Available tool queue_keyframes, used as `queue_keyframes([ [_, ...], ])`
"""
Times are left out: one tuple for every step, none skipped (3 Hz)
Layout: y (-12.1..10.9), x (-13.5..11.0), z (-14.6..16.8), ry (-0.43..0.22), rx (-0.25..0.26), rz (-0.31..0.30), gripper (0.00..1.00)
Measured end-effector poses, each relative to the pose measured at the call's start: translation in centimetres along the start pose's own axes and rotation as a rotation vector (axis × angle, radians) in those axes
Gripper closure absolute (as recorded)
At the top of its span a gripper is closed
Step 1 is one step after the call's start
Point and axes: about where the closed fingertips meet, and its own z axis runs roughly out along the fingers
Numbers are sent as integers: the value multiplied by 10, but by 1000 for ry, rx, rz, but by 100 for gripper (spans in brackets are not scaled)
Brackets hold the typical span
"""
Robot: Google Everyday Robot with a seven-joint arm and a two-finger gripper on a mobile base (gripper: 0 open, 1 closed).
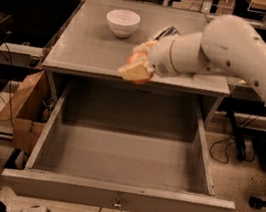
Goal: Pick apple from top drawer and place on counter
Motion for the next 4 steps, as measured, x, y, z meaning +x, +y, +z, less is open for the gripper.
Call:
queue_keyframes([
  [-33,-27,32,-67,9,27,100],
  [-56,-37,68,-151,13,77,100],
  [-70,-29,98,-190,8,144,81],
  [-79,-14,112,-187,19,208,59],
])
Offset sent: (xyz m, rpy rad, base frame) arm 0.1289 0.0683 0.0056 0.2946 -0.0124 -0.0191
